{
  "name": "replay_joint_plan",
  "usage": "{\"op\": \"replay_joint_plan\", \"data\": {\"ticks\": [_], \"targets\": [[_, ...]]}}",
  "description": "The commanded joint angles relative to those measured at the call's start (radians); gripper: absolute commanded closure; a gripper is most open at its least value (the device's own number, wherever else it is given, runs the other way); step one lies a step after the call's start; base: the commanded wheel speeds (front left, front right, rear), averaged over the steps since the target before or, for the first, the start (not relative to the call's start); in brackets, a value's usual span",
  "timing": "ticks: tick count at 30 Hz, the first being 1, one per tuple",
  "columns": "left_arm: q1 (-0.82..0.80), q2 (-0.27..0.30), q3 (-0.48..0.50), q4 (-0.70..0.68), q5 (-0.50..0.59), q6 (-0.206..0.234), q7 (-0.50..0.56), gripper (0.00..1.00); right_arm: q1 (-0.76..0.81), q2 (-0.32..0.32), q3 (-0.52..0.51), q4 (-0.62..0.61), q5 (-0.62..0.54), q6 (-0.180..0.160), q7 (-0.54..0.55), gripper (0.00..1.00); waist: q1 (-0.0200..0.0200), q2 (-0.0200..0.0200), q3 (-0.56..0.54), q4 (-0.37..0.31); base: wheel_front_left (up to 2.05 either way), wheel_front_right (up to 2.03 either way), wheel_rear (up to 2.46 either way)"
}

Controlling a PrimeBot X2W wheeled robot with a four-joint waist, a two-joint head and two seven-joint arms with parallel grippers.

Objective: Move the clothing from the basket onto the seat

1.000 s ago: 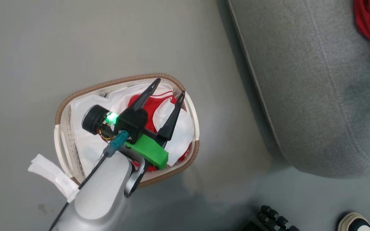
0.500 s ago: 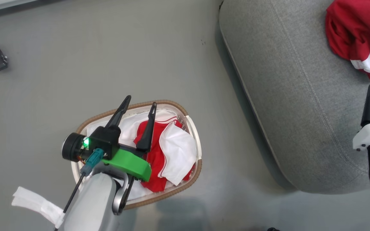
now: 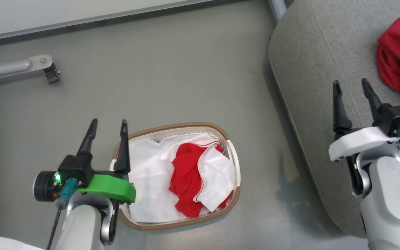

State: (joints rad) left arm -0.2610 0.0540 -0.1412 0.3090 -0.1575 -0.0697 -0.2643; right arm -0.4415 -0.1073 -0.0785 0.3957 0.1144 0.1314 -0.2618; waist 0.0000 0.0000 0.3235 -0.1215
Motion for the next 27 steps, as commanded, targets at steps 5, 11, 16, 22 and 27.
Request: {"op": "replay_joint_plan", "data": {"ticks": [5, 11, 16, 22, 27], "targets": [[0.045, 0.0, 0.078, 0.005, 0.016, 0.022, 0.0, 0.0, 0.027, 0.011, 0.074, -0.019, 0.018, -0.001, -0.005, 0.0, 0.0, 0.0, -0.066, 0.076, 0.0, 0.0, 0.0], [0.088, -0.001, 0.147, 0.005, 0.029, 0.024, 0.0, 0.0, 0.061, 0.027, 0.127, -0.018, 0.024, -0.001, -0.005, 0.0, 0.0, 0.0, -0.103, 0.097, 0.0, 0.0, 0.0], [0.134, -0.002, 0.186, -0.021, 0.037, 0.018, 0.0, 0.0, 0.108, 0.044, 0.132, -0.023, 0.047, -0.001, -0.005, 0.0, 0.0, 0.0, -0.131, 0.099, 0.0, 0.0, 0.0], [0.187, -0.003, 0.188, -0.032, 0.01, 0.018, 0.0, 0.0, 0.171, 0.049, 0.128, -0.026, 0.055, -0.001, -0.005, 0.0, 0.0, 0.0, -0.168, 0.095, 0.0, 0.0, 0.0], [0.227, -0.002, 0.178, -0.025, -0.013, 0.028, 0.0, 0.0, 0.226, 0.053, 0.121, -0.016, 0.058, -0.001, -0.005, 0.0, 0.0, 0.0, -0.205, 0.093, 0.0, 0.0, 0.0]]}}
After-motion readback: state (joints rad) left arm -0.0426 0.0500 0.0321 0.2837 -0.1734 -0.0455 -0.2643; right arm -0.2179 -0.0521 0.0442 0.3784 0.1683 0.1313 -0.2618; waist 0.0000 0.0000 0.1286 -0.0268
